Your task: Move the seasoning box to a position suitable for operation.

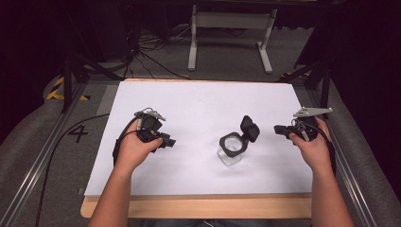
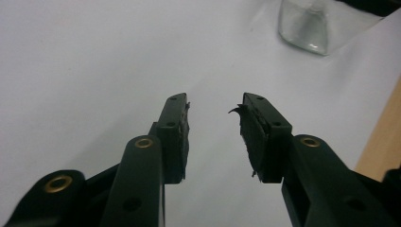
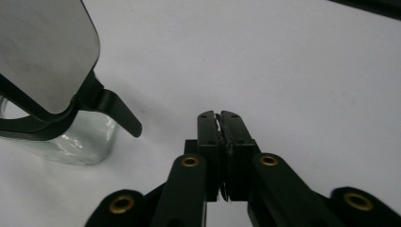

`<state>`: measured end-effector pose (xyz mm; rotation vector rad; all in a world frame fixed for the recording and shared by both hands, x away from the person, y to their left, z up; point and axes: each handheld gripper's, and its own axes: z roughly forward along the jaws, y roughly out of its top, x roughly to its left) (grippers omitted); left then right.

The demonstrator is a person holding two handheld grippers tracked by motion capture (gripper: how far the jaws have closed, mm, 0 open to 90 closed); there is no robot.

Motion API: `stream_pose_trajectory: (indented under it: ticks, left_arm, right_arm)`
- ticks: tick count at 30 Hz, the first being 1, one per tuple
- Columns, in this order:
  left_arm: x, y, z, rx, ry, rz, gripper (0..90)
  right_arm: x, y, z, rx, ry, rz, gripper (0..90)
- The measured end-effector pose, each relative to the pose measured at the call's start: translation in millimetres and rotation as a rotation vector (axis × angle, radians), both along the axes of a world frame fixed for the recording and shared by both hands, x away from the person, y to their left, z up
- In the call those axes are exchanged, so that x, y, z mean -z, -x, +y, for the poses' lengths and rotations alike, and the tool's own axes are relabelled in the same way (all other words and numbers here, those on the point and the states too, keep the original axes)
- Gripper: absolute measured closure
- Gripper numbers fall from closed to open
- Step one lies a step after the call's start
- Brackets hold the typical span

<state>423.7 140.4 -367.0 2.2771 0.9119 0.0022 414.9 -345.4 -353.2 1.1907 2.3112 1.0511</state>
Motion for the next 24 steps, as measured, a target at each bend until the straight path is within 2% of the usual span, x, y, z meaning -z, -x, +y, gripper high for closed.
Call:
stream_pose_trajectory:
  ticks: [2, 6, 9, 12, 16, 18, 20, 24]
  left_arm:
    - [-0.8, 1.6, -3.7, 0.011, -0.007, -0.006, 64.5]
    - [-1.5, 3.7, -6.6, 0.030, 0.005, -0.005, 65.4]
    - [-3.4, 6.7, -4.7, 0.037, 0.032, -0.007, 66.6]
    - [-5.6, 10.1, -2.7, 0.037, 0.060, -0.006, 66.8]
    - [-9.5, 15.7, -1.7, 0.053, 0.067, -0.019, 66.4]
    - [-11.4, 19.1, -2.1, 0.056, 0.071, -0.028, 66.1]
    - [-12.8, 21.5, -2.4, 0.059, 0.073, -0.036, 66.0]
    - [-14.7, 24.6, -3.6, 0.065, 0.082, -0.039, 65.9]
  right_arm:
    - [1.3, -0.4, 0.6, 0.004, -0.006, 0.012, 90.0]
    - [-3.5, 2.5, -1.5, -0.031, -0.110, 0.007, 90.0]
    - [-9.4, 4.5, -0.5, -0.054, -0.150, -0.019, 90.0]
    - [-17.4, 7.3, 5.3, -0.079, -0.164, -0.051, 90.0]
    - [-23.1, 9.1, 16.2, -0.114, -0.163, -0.077, 90.0]
    - [-25.5, 10.2, 20.5, -0.124, -0.201, -0.083, 90.0]
    - [-28.3, 11.9, 25.2, -0.130, -0.219, -0.098, 90.0]
    - [-30.8, 13.4, 34.9, -0.143, -0.206, -0.116, 90.0]
